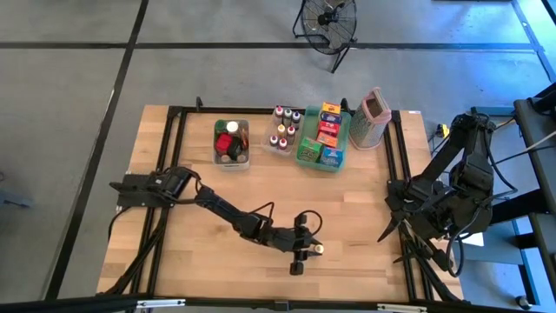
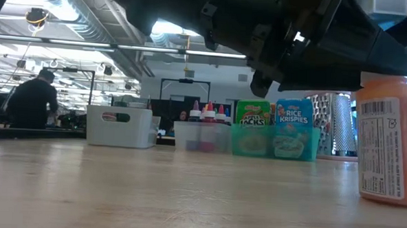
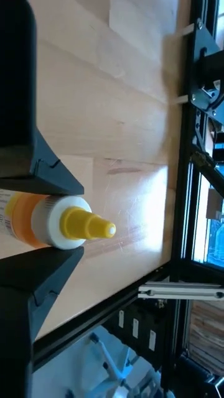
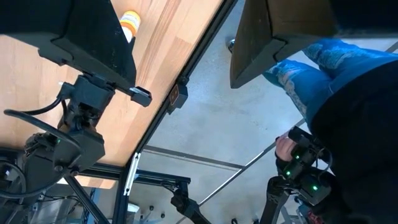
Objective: Pick & Place Kitchen Items
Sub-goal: Put the yellow food coloring bottle into the transparent bin
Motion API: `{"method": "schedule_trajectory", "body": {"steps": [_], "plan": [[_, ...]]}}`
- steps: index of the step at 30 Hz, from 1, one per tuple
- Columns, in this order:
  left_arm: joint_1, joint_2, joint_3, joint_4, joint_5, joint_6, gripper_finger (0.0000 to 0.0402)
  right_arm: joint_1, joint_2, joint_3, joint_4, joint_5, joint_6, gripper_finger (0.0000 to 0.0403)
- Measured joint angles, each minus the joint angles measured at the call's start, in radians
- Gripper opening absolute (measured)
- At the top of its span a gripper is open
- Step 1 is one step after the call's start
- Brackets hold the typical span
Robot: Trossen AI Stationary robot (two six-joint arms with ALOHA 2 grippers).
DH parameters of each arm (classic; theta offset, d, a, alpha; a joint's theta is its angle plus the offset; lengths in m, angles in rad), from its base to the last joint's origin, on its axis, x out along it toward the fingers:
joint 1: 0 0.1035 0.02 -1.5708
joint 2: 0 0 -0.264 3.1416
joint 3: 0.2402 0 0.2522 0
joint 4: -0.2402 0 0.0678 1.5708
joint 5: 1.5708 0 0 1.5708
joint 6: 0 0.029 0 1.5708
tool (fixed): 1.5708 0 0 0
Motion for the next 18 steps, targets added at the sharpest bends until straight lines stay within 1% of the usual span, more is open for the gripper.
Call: {"method": "schedule_trajectory", "body": {"steps": [4,7,10,15,18], "plan": [[-0.014,-0.024,0.001,-0.014,-0.053,-0.022,0.0115,0.0,0.0,0.0,0.001,0.0,0.0,0.0263],[-0.021,-0.078,0.023,-0.081,-0.077,-0.044,0.0115,0.0,0.0,0.0,0.001,-0.001,0.0,0.0263],[-0.02,-0.153,0.081,-0.279,-0.118,-0.074,0.0115,0.001,0.0,0.0,0.001,-0.004,-0.007,0.0263],[0.0,-0.278,0.197,-0.653,-0.262,-0.13,0.0115,0.001,0.0,0.0,0.0,-0.011,-0.037,0.0263],[0.027,-0.372,0.244,-0.821,-0.34,-0.121,0.0115,0.001,0.0,0.0,0.0,-0.009,-0.07,0.0263]]}}
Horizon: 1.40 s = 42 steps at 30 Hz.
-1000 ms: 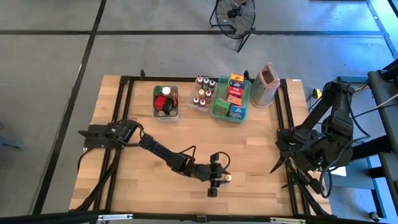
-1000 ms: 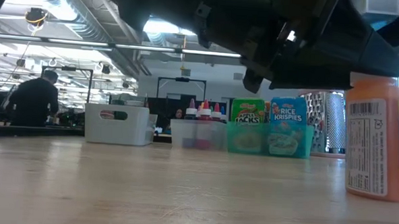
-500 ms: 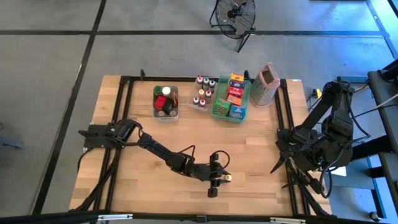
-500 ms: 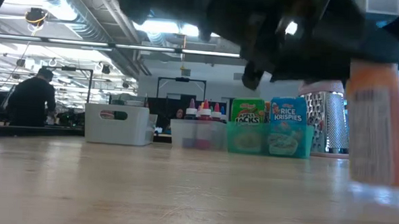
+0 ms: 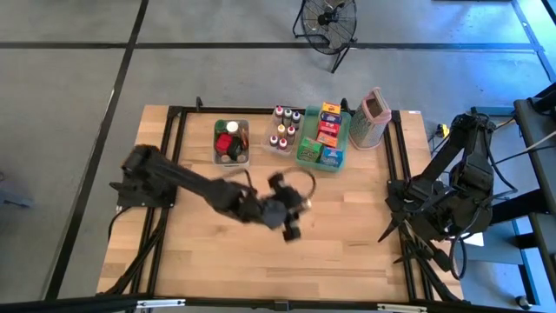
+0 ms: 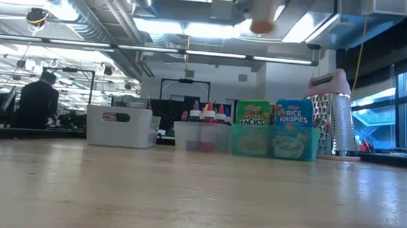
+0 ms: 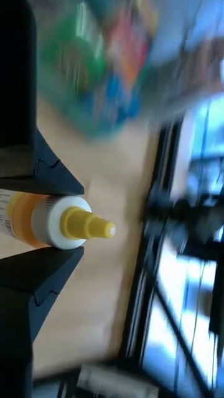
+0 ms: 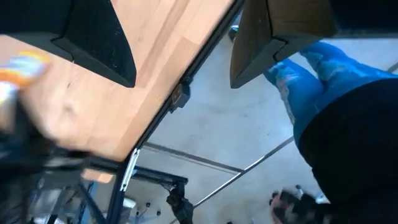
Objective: Pick & Place Kitchen Items
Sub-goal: Put the yellow food coloring bottle into the transparent bin
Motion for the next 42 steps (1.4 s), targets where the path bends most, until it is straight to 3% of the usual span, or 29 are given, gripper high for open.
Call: {"method": "schedule_trajectory", "body": {"steps": [6,9,17,24,30,34,38,42], "plan": [[0.097,-0.191,0.008,-0.21,-0.253,0.093,0.0115,-0.002,0.0,0.0,0.0,0.074,-0.082,0.0263],[0.185,-0.264,0.008,-0.302,-0.283,0.104,0.0115,-0.003,0.0,0.0,-0.003,0.148,-0.122,0.0263],[0.515,-0.313,0.005,-0.36,-0.016,0.215,0.0115,-0.022,0.0,0.0,-0.044,0.313,-0.142,0.0263],[0.745,-0.224,0.004,-0.233,0.274,0.325,0.0115,-0.073,-0.002,0.0,-0.044,0.323,-0.065,0.0263],[0.826,-0.141,0.004,-0.146,0.387,0.397,0.0115,-0.081,-0.002,0.0,-0.044,0.323,0.003,0.0263],[0.863,-0.104,0.002,-0.069,0.521,0.39,0.0115,-0.081,-0.002,0.0,-0.044,0.322,0.018,0.0263],[0.867,-0.085,0.002,-0.01,0.544,0.424,0.0115,-0.081,-0.002,0.0,-0.045,0.326,0.014,0.0263],[0.907,-0.094,-0.031,-0.074,0.563,0.424,0.0115,-0.081,-0.002,0.0,-0.048,0.354,0.013,0.0263]]}}
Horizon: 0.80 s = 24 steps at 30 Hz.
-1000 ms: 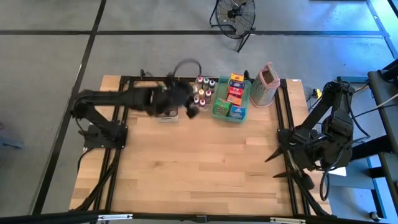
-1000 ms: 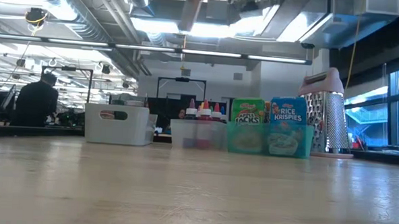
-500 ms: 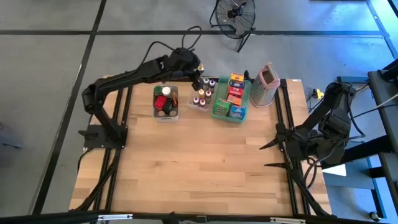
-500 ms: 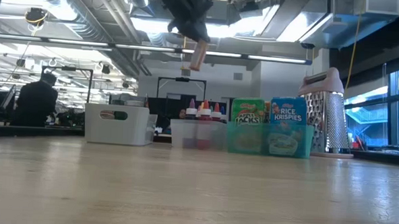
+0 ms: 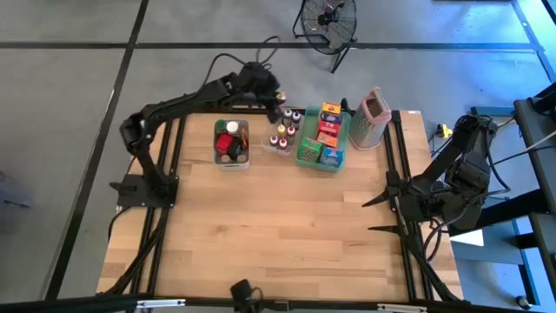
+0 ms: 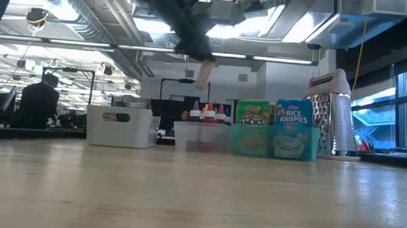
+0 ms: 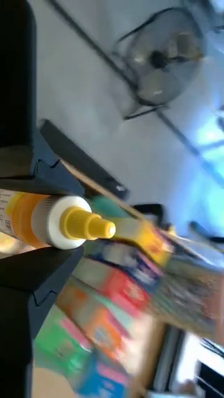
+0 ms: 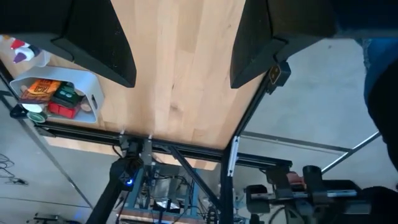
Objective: Pick & Place Kitchen Items
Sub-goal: Put the yellow food coloring bottle into the transparent bin
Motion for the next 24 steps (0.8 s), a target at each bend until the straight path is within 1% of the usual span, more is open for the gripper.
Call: {"method": "schedule_trajectory", "body": {"steps": [2,4,8,11,13,15,18,24], "plan": [[0.028,-0.051,-0.093,-0.004,0.041,-0.003,0.0115,0.0,0.0,0.0,-0.001,0.0,-0.002,0.0263],[0.044,-0.133,-0.213,0.049,0.05,-0.015,0.0115,0.0,0.0,0.0,-0.005,0.0,-0.002,0.0263],[0.055,-0.303,-0.474,0.293,0.07,-0.042,0.0115,-0.002,0.0,0.0,-0.027,0.008,-0.003,0.0264],[0.043,-0.374,-0.604,0.486,0.069,-0.069,0.0115,-0.016,-0.001,0.0,-0.054,0.038,0.002,0.0264],[0.038,-0.389,-0.647,0.552,0.075,-0.081,0.0115,-0.032,-0.007,0.0,-0.068,0.048,0.005,0.0264],[0.036,-0.378,-0.669,0.552,0.077,-0.083,0.0115,-0.052,-0.013,0.0,-0.067,0.048,0.005,0.0264],[0.019,-0.332,-0.682,0.597,0.041,-0.101,0.0115,-0.082,-0.022,0.0,-0.075,0.047,-0.002,0.0264],[0.002,-0.239,-0.687,0.699,0.008,-0.141,0.0115,-0.133,-0.037,0.0,-0.079,0.047,-0.002,0.0264]]}}
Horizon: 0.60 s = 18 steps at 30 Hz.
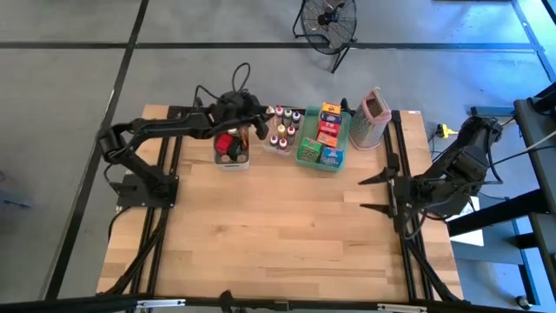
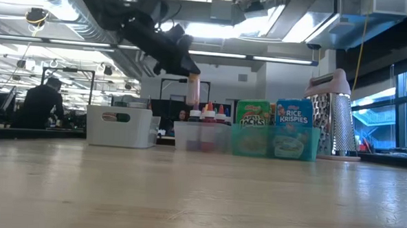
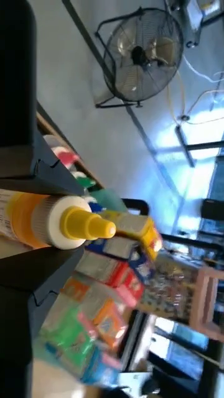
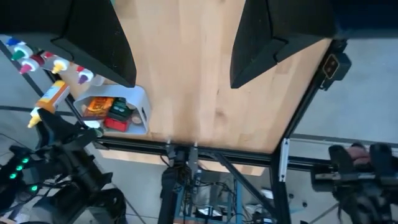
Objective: Pick & Place Kitchen Items
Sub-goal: Put the yellow food coloring bottle into the transparent bin
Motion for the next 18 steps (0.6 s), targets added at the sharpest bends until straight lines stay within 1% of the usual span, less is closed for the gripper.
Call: {"method": "schedule_trajectory", "body": {"steps": [2,7,18], "plan": [[0.0,0.026,0.001,0.042,-0.003,-0.004,0.0115,-0.007,0.0,0.0,0.0,0.0,0.0,0.0264],[0.009,0.083,0.0,0.073,-0.043,-0.005,0.0115,-0.012,0.003,0.0,0.001,-0.03,0.028,0.0264],[0.023,0.212,0.002,0.163,-0.017,-0.03,0.0115,-0.012,0.005,0.0,0.017,-0.037,0.061,0.0264]]}}
